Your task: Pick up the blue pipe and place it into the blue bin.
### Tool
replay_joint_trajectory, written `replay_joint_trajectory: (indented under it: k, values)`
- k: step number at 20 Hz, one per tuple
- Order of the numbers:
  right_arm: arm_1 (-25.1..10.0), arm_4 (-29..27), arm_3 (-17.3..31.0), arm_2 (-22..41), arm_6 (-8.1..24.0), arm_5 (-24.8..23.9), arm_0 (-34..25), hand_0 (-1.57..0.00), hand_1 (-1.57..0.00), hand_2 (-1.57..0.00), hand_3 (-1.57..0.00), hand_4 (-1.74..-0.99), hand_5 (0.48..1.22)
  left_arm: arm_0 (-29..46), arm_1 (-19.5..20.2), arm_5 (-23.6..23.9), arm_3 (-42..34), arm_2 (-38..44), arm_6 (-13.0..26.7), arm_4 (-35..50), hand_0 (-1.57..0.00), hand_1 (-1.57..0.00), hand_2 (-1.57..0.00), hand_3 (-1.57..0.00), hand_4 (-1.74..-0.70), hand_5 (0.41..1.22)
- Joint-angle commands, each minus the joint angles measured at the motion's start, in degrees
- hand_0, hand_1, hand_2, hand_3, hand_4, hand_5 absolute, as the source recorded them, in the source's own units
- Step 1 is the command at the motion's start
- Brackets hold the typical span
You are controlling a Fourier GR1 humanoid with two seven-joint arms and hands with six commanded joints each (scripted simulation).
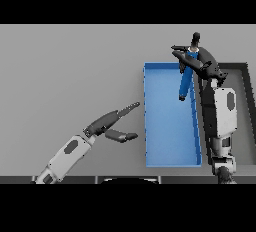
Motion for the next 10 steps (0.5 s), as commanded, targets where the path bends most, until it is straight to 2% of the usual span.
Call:
replay_joint_trajectory:
  k: [1,2,4,5,8,10]
  values:
    - [-0.5,0.4,0.5,0.9,0.0,-2.1,1.0,-1.57,-1.57,-1.57,-1.57,-1.499,1.221,0.1,0.3,-0.3,-0.2,0.1,-0.1,0.3,0.0,0.0,0.0,0.0,-0.83,0.47]
    - [-0.9,1.1,-0.2,2.2,0.0,-3.2,3.3,-1.57,-1.57,-1.57,-1.57,-1.499,1.221,-0.1,-0.2,-0.2,0.1,-0.2,-0.1,0.0,0.0,0.0,0.0,0.0,-0.83,0.47]
    - [-3.0,-0.1,0.4,6.9,0.0,-5.8,5.6,-1.57,-1.57,-1.57,-1.08,-1.586,1.221,0.0,-0.7,0.4,-0.1,-0.3,0.0,-0.2,0.0,0.0,0.0,0.0,-0.83,0.47]
    - [-3.8,-1.2,0.4,9.1,0.0,-6.6,7.0,-1.57,-1.57,-1.57,-1.18,-1.569,1.221,0.1,-0.5,0.2,-0.2,-0.2,0.2,0.1,0.0,0.0,0.0,0.0,-0.83,0.471]
    - [-6.9,-3.4,1.1,15.8,0.0,-9.1,9.5,-1.57,-1.57,-1.57,-0.69,-1.653,1.205,0.2,-0.7,0.5,-0.1,-0.5,0.2,-0.4,0.0,0.0,0.0,0.0,-0.83,0.475]
    - [-10.4,-8.4,3.9,22.6,0.0,-13.5,9.2,-1.57,-1.57,-1.57,-1.01,-1.583,1.199,0.6,-0.4,0.5,-0.1,-0.6,-0.2,-0.8,0.0,0.0,0.0,0.0,-0.83,0.474]
